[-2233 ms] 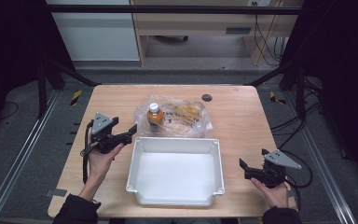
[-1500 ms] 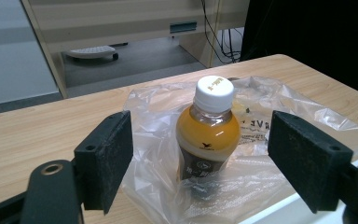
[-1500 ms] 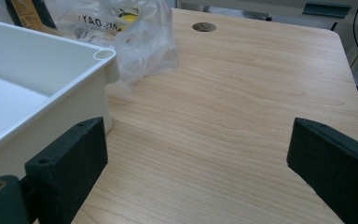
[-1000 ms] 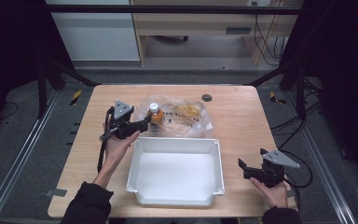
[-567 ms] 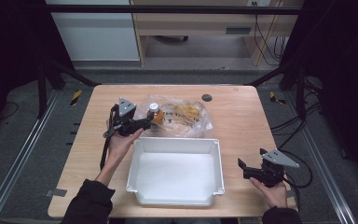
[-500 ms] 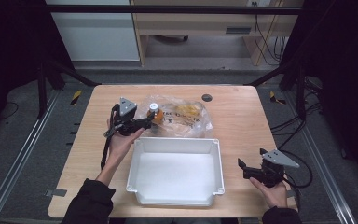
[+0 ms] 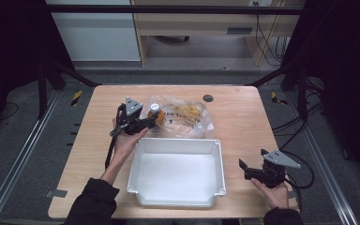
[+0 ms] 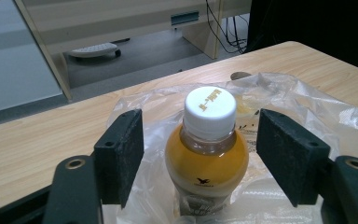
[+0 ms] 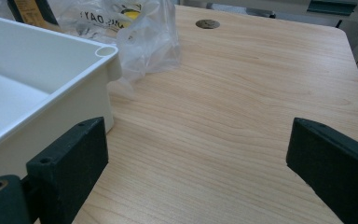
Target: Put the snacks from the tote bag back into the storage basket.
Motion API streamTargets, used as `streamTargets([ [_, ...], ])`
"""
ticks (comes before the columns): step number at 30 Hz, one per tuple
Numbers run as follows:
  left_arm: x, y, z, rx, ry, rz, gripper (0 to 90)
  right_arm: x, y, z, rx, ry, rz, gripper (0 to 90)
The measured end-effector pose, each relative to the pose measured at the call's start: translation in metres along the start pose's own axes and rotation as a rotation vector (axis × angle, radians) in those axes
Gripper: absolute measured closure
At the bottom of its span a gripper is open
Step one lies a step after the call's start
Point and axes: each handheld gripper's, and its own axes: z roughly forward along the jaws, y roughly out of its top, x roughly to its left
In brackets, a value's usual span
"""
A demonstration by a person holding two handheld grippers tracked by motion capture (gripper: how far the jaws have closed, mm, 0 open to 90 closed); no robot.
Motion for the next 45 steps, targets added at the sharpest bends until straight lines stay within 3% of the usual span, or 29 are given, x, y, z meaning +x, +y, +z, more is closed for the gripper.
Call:
streamTargets([
  [29, -0.003, -0.004, 0.027, 0.001, -0.014, -0.006, 49.0, -0.001, 0.0, 0.001, 0.001, 0.005, 0.002, 5.9],
  [34, -0.006, -0.001, 0.028, 0.002, -0.003, -0.001, 56.9, -0.001, 0.0, 0.001, 0.0, 0.007, 0.004, 5.9],
  [45, -0.005, 0.003, 0.029, 0.026, -0.008, -0.007, 58.5, -0.001, 0.0, 0.001, 0.005, 0.008, 0.012, 6.0],
])
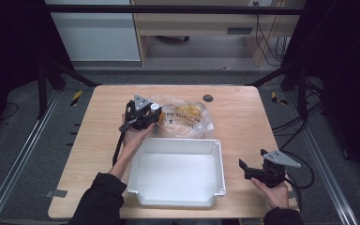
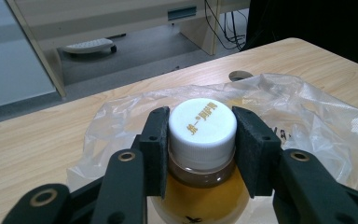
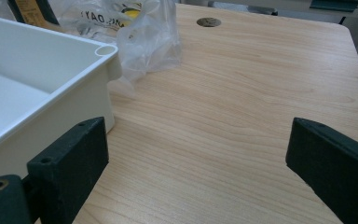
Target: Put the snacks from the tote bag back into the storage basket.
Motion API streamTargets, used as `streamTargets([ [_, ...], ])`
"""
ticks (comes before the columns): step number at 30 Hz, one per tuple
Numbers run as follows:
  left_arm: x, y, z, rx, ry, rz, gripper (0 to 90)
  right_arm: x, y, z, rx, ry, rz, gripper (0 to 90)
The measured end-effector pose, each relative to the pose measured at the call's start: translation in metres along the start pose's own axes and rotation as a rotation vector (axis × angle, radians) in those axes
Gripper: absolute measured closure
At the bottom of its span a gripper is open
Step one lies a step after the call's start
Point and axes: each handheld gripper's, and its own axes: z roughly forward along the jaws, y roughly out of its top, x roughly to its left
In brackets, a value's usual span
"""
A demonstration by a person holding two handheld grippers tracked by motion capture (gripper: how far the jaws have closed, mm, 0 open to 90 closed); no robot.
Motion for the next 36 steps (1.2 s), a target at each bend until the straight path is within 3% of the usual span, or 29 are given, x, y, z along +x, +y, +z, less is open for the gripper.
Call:
streamTargets([
  [12, 0.002, 0.001, -0.001, 0.002, 0.011, -0.016, 58.8, 0.0, 0.0, 0.0, 0.003, -0.001, -0.004, 6.3],
  [16, 0.004, 0.002, -0.002, 0.007, 0.018, -0.039, 58.8, 0.0, 0.0, 0.0, 0.002, 0.0, -0.003, 6.4],
  [21, 0.007, 0.005, -0.007, -0.019, 0.02, -0.056, 58.9, 0.0, 0.0, 0.001, 0.003, -0.001, -0.006, 6.5],
  [36, 0.007, 0.036, -0.034, -0.09, 0.021, -0.029, 58.8, 0.0, 0.0, 0.0, 0.003, 0.001, -0.007, 6.6],
])
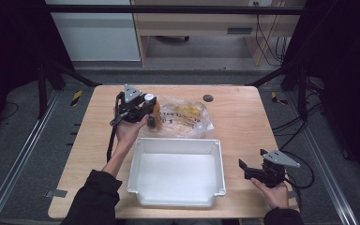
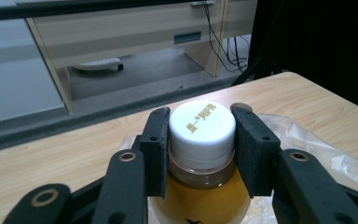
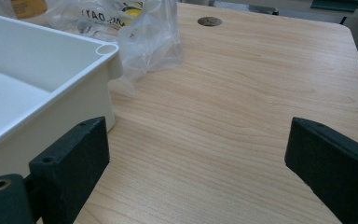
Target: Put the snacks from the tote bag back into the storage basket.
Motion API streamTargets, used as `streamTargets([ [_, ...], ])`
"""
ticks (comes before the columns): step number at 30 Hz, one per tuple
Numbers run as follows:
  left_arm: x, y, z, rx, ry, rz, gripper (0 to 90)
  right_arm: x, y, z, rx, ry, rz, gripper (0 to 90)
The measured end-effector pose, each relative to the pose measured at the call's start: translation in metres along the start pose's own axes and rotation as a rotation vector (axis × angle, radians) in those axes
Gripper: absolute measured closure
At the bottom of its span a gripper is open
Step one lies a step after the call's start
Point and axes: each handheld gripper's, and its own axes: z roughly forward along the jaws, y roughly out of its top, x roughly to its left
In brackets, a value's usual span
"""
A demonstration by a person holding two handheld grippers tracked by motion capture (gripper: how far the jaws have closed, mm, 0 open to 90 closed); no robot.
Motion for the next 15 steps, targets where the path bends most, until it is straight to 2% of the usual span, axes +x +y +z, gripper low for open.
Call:
streamTargets([
  [10, 0.001, 0.019, -0.01, -0.039, 0.01, -0.006, 58.8, 0.0, 0.0, 0.0, -0.001, -0.001, 0.0, 6.6],
  [15, 0.002, 0.023, -0.013, -0.05, 0.007, -0.013, 58.9, 0.0, 0.0, 0.0, 0.0, -0.001, 0.0, 6.6],
])
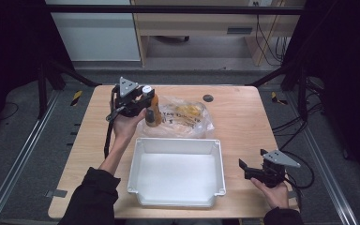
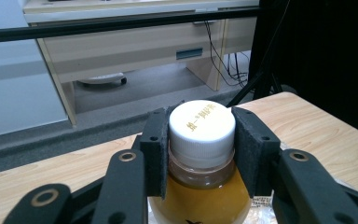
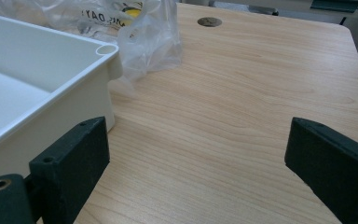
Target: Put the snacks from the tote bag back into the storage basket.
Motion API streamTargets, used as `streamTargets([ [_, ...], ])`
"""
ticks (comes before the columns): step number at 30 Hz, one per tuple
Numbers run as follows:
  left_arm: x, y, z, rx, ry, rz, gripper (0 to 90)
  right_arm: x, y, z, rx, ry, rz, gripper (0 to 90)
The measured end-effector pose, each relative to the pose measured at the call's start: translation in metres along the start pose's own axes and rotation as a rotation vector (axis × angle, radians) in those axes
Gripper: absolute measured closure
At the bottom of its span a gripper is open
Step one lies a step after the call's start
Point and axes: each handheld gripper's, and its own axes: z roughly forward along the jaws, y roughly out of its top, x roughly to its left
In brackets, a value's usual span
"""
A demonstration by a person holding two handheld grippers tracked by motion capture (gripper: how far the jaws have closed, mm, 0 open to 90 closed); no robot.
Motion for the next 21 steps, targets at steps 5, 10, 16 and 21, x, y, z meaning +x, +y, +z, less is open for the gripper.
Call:
streamTargets([
  [5, 0.0, 0.007, -0.005, -0.015, 0.008, 0.002, 58.9, 0.0, 0.0, 0.0, -0.003, 0.002, -0.005, 6.7],
  [10, 0.001, 0.013, -0.009, -0.027, 0.008, -0.001, 58.9, 0.0, 0.0, 0.0, 0.0, 0.002, -0.004, 6.8],
  [16, -0.002, 0.019, -0.014, -0.038, 0.006, 0.008, 58.9, 0.0, 0.0, 0.0, -0.001, 0.003, -0.005, 7.0],
  [21, -0.005, 0.022, -0.02, -0.039, -0.001, 0.013, 58.9, 0.0, 0.0, 0.0, 0.0, 0.003, -0.005, 7.0],
])
